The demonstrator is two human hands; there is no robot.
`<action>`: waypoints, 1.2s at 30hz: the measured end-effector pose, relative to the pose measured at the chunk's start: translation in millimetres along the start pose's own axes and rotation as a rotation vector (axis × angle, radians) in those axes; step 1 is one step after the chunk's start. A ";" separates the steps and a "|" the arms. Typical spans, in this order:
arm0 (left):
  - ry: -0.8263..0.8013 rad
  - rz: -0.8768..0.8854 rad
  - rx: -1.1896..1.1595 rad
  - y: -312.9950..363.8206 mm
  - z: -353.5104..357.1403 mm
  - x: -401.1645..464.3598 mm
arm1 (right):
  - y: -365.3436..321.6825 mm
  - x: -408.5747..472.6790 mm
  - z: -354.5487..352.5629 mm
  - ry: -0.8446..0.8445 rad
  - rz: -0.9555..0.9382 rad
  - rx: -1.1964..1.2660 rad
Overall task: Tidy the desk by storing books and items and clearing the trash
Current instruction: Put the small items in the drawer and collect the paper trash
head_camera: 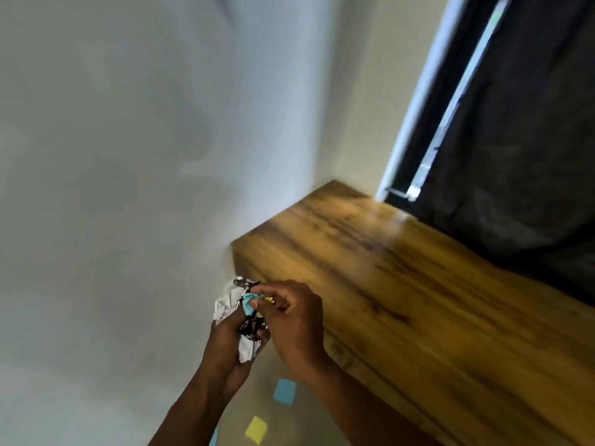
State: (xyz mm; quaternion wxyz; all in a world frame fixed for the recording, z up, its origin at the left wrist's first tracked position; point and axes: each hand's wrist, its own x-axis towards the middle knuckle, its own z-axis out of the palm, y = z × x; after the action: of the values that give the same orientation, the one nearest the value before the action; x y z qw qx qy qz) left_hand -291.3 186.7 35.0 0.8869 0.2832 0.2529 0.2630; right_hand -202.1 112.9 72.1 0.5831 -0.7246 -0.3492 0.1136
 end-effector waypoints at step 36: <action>-0.623 -0.715 0.397 -435.2 340.8 -260.9 | 29.5 -376.1 -512.3 0.881 0.293 -0.554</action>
State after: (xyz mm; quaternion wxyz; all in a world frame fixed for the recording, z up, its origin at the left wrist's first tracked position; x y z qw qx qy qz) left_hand -138.4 -403.4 79.3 0.8838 0.4069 0.1029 -0.2065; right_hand -172.7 -521.9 104.3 0.4396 -0.8713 0.0161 -0.2174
